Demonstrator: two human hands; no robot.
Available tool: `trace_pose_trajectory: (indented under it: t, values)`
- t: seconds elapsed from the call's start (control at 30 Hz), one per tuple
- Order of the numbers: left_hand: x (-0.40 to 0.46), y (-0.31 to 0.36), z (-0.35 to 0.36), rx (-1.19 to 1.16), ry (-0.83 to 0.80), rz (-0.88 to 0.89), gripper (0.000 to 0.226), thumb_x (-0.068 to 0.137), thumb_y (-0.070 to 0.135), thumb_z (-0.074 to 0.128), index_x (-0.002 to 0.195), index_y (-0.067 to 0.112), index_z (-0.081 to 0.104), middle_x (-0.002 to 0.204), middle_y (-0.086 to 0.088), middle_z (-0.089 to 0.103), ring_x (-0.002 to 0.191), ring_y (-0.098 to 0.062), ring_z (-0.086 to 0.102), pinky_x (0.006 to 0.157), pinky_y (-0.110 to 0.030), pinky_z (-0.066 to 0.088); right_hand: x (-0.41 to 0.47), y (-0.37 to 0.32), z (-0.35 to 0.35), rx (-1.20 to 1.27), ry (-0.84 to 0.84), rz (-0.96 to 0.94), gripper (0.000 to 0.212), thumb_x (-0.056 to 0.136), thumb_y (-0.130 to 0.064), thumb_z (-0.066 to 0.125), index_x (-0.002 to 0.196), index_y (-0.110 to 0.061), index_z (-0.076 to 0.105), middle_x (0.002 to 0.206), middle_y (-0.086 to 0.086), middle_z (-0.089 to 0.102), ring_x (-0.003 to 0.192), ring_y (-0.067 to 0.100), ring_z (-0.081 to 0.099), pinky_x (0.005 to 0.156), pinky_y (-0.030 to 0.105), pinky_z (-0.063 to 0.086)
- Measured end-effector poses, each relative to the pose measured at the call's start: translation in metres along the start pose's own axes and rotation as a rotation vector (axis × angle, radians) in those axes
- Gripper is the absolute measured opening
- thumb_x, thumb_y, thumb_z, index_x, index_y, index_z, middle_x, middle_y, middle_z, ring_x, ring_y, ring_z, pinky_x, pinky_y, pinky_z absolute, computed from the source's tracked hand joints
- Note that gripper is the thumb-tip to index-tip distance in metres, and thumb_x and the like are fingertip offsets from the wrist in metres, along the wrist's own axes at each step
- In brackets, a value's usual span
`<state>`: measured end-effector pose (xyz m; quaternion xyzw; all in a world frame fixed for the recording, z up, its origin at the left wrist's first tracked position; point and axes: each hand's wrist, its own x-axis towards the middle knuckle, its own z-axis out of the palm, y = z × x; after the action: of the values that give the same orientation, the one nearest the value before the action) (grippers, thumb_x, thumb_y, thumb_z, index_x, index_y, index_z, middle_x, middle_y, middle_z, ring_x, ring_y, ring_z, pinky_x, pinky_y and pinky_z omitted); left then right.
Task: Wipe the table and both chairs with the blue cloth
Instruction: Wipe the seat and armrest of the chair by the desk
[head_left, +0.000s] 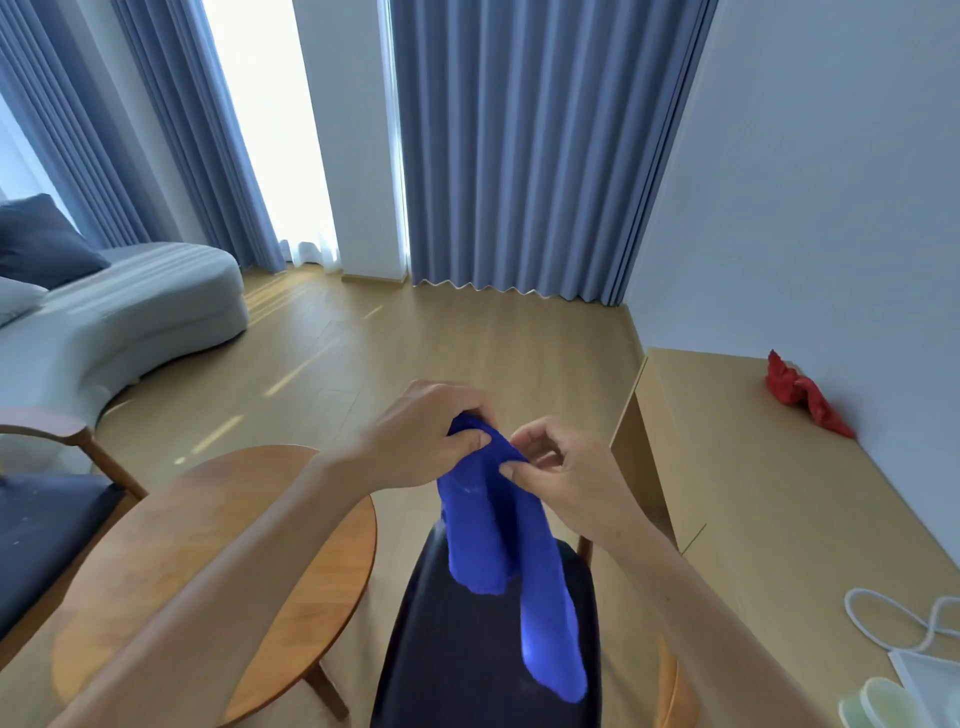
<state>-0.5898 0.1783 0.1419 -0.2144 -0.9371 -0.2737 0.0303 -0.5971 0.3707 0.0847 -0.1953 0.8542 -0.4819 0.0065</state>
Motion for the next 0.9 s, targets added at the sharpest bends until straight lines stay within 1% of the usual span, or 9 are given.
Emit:
trace_pose_trajectory:
  t: [0.17,0.33,0.4,0.47,0.53,0.63,0.77,0.83,0.9]
  values:
    - [-0.002,0.001,-0.011,-0.035,0.027,0.001,0.021,0.089,0.008,0.056,0.086,0.027,0.064,0.086,0.016,0.065,0.085,0.003,0.056,0.072,-0.010,0.041,-0.027,0.043,0.018,-0.206,-0.222,0.078,0.010,0.089,-0.016,0.062,0.093,-0.025,0.063,0.091,-0.011,0.066,0.085,0.004,0.061,0.077,0.019,0.051]
    - [-0.007,-0.010,-0.033,-0.035,0.090,-0.041,0.025,0.089,0.010,0.060,0.082,0.034,0.061,0.085,0.018,0.065,0.085,0.004,0.057,0.070,-0.013,0.039,-0.033,0.058,0.024,-0.201,-0.022,0.127,0.027,0.087,-0.006,0.057,0.075,-0.030,0.055,0.078,-0.010,0.061,0.072,0.003,0.058,0.065,0.013,0.044]
    - [-0.011,-0.011,-0.040,-0.027,0.090,-0.043,0.027,0.089,0.010,0.061,0.080,0.036,0.061,0.083,0.018,0.066,0.085,0.004,0.057,0.069,-0.013,0.039,-0.030,0.053,0.026,-0.136,-0.053,0.094,0.019,0.087,-0.014,0.064,0.095,-0.030,0.058,0.094,-0.016,0.062,0.087,-0.001,0.059,0.076,0.014,0.048]
    - [-0.013,-0.008,-0.043,-0.008,0.072,-0.032,0.028,0.088,0.009,0.061,0.080,0.036,0.061,0.082,0.019,0.066,0.086,0.003,0.057,0.069,-0.013,0.039,-0.024,0.043,0.035,-0.139,-0.151,0.056,0.040,0.087,-0.025,0.068,0.123,-0.028,0.052,0.115,-0.021,0.054,0.104,-0.003,0.053,0.087,0.012,0.044]
    - [-0.014,-0.006,-0.045,-0.003,0.062,-0.022,0.028,0.087,0.009,0.061,0.080,0.036,0.062,0.082,0.019,0.066,0.085,0.002,0.057,0.069,-0.014,0.039,-0.017,0.031,0.046,-0.139,-0.192,0.018,0.053,0.088,-0.025,0.066,0.136,-0.025,0.044,0.123,-0.021,0.047,0.112,-0.002,0.046,0.090,0.008,0.038]
    - [-0.020,-0.006,-0.052,-0.010,0.053,-0.031,0.026,0.087,0.009,0.061,0.083,0.034,0.064,0.084,0.020,0.066,0.086,0.000,0.058,0.070,-0.013,0.042,-0.009,0.025,0.061,-0.125,-0.160,-0.029,0.033,0.092,-0.016,0.060,0.124,-0.020,0.054,0.118,-0.012,0.058,0.102,0.004,0.051,0.080,0.005,0.038]
    - [-0.030,-0.012,-0.059,-0.016,0.006,-0.040,0.024,0.088,0.009,0.061,0.084,0.032,0.065,0.090,0.022,0.065,0.088,0.000,0.057,0.072,-0.009,0.042,-0.009,0.028,0.057,-0.117,-0.243,-0.099,0.019,0.087,-0.025,0.059,0.104,-0.017,0.062,0.099,0.000,0.065,0.091,0.014,0.059,0.080,0.031,0.051]
    - [-0.032,-0.015,-0.059,-0.012,-0.060,-0.024,0.020,0.088,0.016,0.059,0.085,0.035,0.063,0.090,0.021,0.064,0.091,-0.002,0.057,0.074,-0.011,0.040,-0.010,0.014,0.046,-0.018,-0.224,-0.152,0.026,0.087,-0.026,0.063,0.111,-0.028,0.057,0.103,-0.010,0.064,0.096,0.009,0.060,0.082,0.024,0.051]
    - [-0.031,-0.015,-0.056,0.006,-0.121,0.007,0.018,0.087,0.021,0.059,0.085,0.039,0.062,0.091,0.023,0.063,0.097,-0.001,0.052,0.081,-0.013,0.038,-0.008,-0.005,0.036,0.063,-0.066,-0.278,0.033,0.087,-0.017,0.063,0.113,-0.032,0.050,0.104,-0.013,0.061,0.094,0.010,0.060,0.079,0.020,0.051]
